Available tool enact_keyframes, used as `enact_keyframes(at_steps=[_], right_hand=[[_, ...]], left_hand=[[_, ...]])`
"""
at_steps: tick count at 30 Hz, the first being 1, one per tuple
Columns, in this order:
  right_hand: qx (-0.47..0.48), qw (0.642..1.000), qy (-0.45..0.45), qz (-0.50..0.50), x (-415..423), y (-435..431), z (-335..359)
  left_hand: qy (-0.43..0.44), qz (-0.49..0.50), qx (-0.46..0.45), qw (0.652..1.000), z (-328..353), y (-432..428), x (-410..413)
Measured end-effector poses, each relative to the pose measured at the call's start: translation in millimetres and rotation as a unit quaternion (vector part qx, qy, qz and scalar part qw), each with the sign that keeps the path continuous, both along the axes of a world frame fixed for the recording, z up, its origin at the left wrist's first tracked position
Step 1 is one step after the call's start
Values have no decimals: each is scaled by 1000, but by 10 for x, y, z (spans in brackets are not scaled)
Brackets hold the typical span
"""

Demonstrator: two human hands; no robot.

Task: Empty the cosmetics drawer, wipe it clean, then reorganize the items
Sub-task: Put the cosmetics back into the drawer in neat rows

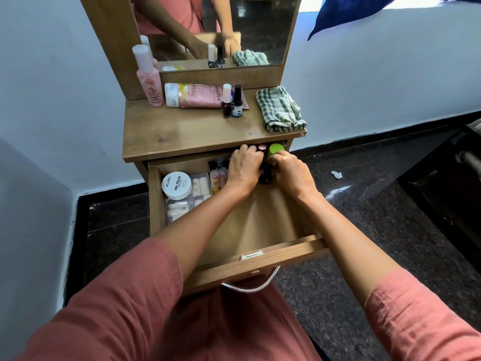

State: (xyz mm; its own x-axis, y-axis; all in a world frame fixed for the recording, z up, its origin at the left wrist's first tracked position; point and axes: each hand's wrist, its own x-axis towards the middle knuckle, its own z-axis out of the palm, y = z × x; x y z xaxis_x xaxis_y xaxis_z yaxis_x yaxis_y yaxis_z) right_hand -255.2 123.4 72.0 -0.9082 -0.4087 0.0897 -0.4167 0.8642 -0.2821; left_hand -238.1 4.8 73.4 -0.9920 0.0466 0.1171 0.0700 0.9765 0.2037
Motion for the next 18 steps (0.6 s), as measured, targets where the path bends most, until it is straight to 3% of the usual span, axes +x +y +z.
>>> enact_keyframes(at_steps=[4, 9, 13, 18], right_hand=[[-110, 993, 32, 14, -95, -86, 184], [-226, 972, 67, 12, -346, -382, 565], [-246, 966, 73, 5, -571, -712, 787], [-202, 979, 25, -2, -760, -923, 813]], left_hand=[[90, 11, 76, 993, 121, -55, 15], [200, 77, 214, 953, 417, -280, -131], [248, 115, 186, 944, 643, -569, -356], [188, 117, 140, 965, 783, -750, -601]])
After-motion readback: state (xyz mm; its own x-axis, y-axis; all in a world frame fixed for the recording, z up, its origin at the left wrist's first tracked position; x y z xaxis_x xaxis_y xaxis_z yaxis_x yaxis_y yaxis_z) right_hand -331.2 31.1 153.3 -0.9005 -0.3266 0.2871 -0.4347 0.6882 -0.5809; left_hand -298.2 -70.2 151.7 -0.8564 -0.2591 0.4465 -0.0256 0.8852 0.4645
